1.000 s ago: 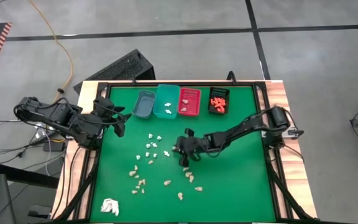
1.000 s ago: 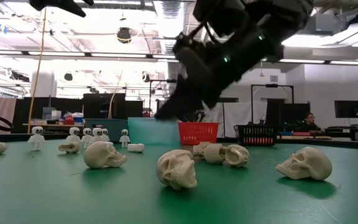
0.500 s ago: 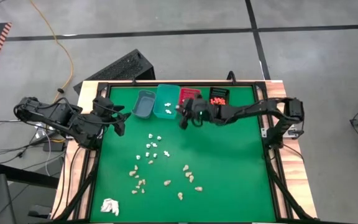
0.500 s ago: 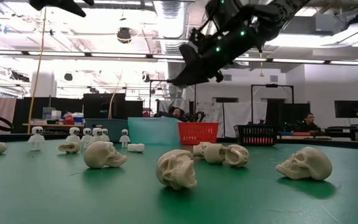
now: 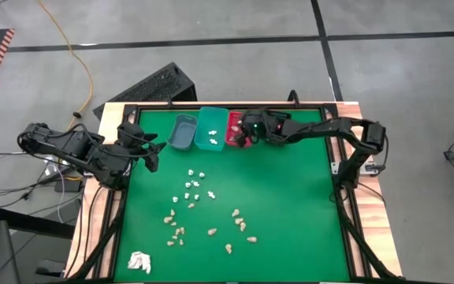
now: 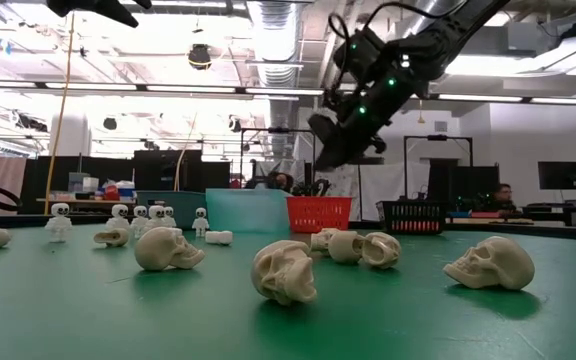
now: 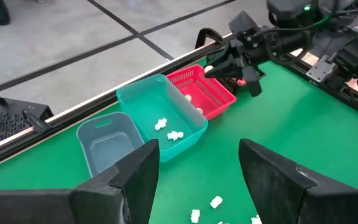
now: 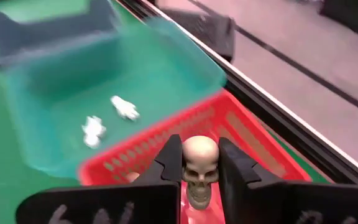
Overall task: Sort Halloween decoration
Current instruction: Put the white skull toy into the red bin
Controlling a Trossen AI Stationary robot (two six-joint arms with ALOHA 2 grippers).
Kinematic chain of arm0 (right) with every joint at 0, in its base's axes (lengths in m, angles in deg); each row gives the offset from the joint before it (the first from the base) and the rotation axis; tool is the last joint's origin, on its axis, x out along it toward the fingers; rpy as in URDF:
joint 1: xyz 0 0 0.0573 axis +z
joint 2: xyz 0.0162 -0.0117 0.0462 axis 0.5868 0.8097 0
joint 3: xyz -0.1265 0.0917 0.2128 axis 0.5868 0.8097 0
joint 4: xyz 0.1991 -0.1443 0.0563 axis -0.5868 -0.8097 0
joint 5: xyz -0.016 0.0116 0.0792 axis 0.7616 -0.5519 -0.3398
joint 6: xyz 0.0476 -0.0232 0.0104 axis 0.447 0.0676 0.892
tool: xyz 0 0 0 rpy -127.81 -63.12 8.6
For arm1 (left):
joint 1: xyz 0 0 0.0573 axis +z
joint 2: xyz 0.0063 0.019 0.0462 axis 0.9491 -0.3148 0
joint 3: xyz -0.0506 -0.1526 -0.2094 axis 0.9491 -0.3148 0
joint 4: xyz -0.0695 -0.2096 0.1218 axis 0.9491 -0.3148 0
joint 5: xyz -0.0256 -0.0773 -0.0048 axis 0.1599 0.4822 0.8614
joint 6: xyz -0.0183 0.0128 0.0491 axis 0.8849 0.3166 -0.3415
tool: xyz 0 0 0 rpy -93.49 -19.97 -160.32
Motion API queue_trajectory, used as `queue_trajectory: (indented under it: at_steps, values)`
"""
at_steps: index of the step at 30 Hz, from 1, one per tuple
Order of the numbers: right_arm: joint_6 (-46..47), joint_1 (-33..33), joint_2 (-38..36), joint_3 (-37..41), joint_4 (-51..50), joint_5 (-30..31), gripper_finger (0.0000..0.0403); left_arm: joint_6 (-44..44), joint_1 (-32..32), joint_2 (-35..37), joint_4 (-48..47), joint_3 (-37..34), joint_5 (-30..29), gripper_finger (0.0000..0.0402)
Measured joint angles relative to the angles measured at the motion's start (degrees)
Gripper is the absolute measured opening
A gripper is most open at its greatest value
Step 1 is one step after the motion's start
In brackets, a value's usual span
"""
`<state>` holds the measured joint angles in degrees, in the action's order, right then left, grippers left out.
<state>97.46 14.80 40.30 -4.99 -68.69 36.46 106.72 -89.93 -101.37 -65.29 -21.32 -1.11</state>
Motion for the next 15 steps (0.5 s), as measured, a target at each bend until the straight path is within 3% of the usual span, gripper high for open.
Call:
queue_trajectory:
  at_steps: [15]
  values:
    - [0.6, -2.6, 0.0, 0.0, -3.3, -6.0, 0.0081, 0.0, 0.0, 0.0, 0.0, 0.0, -1.0, 0.0210]
